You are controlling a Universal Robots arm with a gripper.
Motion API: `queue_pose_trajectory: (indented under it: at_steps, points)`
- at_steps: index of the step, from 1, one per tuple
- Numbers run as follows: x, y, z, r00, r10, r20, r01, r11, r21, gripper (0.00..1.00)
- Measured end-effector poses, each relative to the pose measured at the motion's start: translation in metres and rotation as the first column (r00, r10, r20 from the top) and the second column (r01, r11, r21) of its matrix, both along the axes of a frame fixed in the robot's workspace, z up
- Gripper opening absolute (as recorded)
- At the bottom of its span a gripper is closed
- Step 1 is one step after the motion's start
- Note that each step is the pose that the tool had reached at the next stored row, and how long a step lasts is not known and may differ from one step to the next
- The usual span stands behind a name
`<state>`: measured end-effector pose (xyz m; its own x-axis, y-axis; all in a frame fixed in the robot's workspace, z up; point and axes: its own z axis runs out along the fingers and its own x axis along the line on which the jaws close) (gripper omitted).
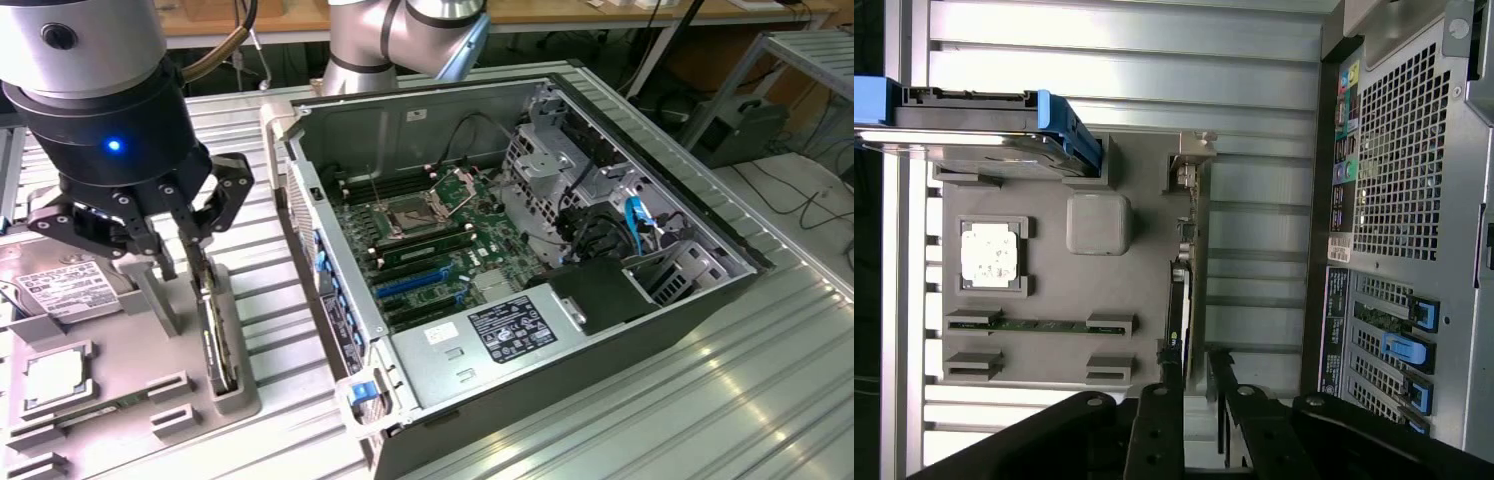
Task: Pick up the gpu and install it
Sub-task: 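Pick up the gpu and move the gpu toward the slot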
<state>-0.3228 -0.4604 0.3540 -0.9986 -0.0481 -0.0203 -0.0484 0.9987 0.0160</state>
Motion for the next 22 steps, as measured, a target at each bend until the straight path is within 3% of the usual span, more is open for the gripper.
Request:
queue_pose_trajectory:
  at_steps: [1, 3, 7, 10, 22]
  points:
    - [0.0, 0.0, 0.0, 1.0, 0.0, 0.0, 0.0, 1.0, 0.0, 0.36]
    - [0.0, 0.0, 0.0, 1.0, 0.0, 0.0, 0.0, 1.0, 0.0, 0.36]
    - [0.0, 0.0, 0.0, 1.0, 0.0, 0.0, 0.0, 1.0, 0.0, 0.6]
    - [0.0, -0.0028, -0.0001, 1.0, -0.008, 0.0, 0.008, 1.0, 0.0007, 0.6]
    - [0.0002, -0.0027, -0.0013, 0.9996, -0.027, -0.0008, 0.027, 0.9996, 0.0, 0.6]
